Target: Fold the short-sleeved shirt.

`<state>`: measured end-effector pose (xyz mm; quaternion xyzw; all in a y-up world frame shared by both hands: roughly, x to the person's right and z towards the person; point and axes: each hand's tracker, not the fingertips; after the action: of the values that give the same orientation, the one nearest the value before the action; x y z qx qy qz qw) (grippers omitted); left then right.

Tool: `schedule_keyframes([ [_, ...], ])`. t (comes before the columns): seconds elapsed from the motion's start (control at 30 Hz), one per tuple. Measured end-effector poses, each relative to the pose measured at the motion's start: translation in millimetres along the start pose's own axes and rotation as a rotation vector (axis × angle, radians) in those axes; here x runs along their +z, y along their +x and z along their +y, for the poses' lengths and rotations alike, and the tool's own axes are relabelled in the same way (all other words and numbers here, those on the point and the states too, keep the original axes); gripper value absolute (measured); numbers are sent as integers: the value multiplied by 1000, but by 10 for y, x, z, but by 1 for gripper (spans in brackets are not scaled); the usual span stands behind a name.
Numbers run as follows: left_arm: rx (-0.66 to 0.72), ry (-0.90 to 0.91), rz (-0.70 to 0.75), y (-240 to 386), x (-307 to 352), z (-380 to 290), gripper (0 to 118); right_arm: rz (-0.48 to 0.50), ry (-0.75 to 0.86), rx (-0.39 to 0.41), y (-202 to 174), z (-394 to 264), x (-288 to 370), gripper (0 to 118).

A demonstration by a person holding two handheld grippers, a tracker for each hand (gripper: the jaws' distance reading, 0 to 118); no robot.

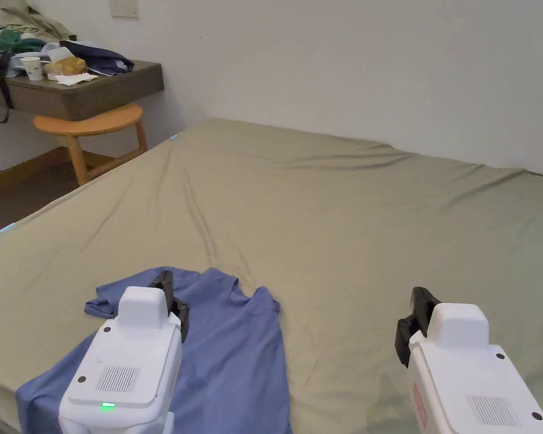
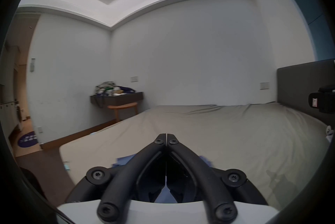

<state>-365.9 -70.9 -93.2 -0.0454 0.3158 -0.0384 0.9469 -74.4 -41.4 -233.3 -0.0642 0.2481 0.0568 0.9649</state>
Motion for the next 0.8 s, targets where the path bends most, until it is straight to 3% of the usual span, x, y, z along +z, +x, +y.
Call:
schedule_keyframes([
  [0.17, -26, -25, 137, -675, 193, -68, 0, 140, 7, 2, -610, 34, -143, 1],
  [0.37, -51, -49, 212, -1095, 326, -131, 0, 215, 0, -5, -1005, 35, -190, 1],
  [0.5, -17, -113, 184, -1118, 234, -165, 0, 226, -7, -13, -1015, 20, -189, 1],
  [0.73, 117, -394, -4, -787, -376, -247, 0, 176, -20, 22, -770, -58, -221, 1],
  [0.8, 140, -470, -49, -647, -613, -325, 7, 152, -26, 31, -682, -90, -252, 1],
])
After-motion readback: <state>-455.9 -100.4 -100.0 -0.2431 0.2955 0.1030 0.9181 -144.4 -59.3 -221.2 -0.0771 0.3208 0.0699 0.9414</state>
